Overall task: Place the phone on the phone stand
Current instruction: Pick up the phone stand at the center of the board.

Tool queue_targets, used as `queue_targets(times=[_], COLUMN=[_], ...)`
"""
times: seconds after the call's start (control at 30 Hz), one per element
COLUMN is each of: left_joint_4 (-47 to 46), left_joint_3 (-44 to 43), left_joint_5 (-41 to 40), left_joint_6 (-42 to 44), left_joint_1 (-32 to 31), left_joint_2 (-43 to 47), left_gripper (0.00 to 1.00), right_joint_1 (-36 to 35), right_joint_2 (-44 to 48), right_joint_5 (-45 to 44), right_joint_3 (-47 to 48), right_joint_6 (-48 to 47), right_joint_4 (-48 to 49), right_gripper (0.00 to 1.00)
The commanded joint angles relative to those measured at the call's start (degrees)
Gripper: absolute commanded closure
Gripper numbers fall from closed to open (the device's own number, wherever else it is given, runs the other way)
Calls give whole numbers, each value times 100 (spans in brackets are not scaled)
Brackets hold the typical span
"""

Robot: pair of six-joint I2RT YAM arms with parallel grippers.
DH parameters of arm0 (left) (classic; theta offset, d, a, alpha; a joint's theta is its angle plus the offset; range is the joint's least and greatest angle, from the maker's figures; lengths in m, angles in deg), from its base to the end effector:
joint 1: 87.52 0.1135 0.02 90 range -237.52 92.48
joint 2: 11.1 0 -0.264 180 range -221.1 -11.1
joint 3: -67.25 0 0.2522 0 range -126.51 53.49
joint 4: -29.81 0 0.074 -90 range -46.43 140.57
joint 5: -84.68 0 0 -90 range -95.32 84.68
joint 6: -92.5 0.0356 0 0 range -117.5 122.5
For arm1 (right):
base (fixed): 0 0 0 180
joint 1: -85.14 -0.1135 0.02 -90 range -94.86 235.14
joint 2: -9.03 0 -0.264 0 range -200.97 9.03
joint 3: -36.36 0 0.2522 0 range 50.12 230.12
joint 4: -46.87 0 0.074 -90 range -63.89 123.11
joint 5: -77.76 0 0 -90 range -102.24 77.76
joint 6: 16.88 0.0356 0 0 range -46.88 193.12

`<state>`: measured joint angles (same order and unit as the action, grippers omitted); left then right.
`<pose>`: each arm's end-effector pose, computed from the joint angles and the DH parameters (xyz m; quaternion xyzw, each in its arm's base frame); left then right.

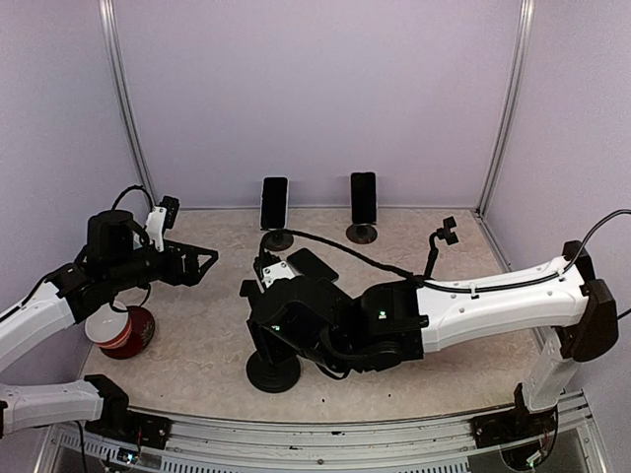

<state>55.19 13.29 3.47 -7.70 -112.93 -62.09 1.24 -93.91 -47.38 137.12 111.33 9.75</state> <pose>0.1843 -0.0936 0.2901 0.1519 0.8157 -0.2302 0.5086 0.0640 0.4064 0.2959 -0.2154 0.8441 0.2252 0.4363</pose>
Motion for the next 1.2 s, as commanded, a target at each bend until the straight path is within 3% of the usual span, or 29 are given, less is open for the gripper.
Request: queue_targets(times=[0.0, 0.27, 0.53, 0.77, 1.17], left_joint_4=[-78, -65, -64, -64, -85], left_joint_3=[-31, -22, -13, -5, -5], left_joint_5=[1, 3, -1, -14, 33], left_joint_6=[10, 9, 6, 9, -19], left_joint_1=[54, 54, 54, 54, 54], left_joint_2=[105, 140, 176, 217, 269], left_gripper=[1, 1, 1, 1, 1], right_joint_1=[-20, -19, -16, -115, -459], right_joint_2=[151, 297, 500, 191, 117], right_joint_5=[-117, 14, 447, 521, -298], right_joint_3=[-160, -340, -710, -366, 95], right_joint_6=[96, 146, 54, 305, 1049], right_joint_4=[-143, 250, 1349, 1121, 372], right_gripper=[32, 35, 26, 22, 19])
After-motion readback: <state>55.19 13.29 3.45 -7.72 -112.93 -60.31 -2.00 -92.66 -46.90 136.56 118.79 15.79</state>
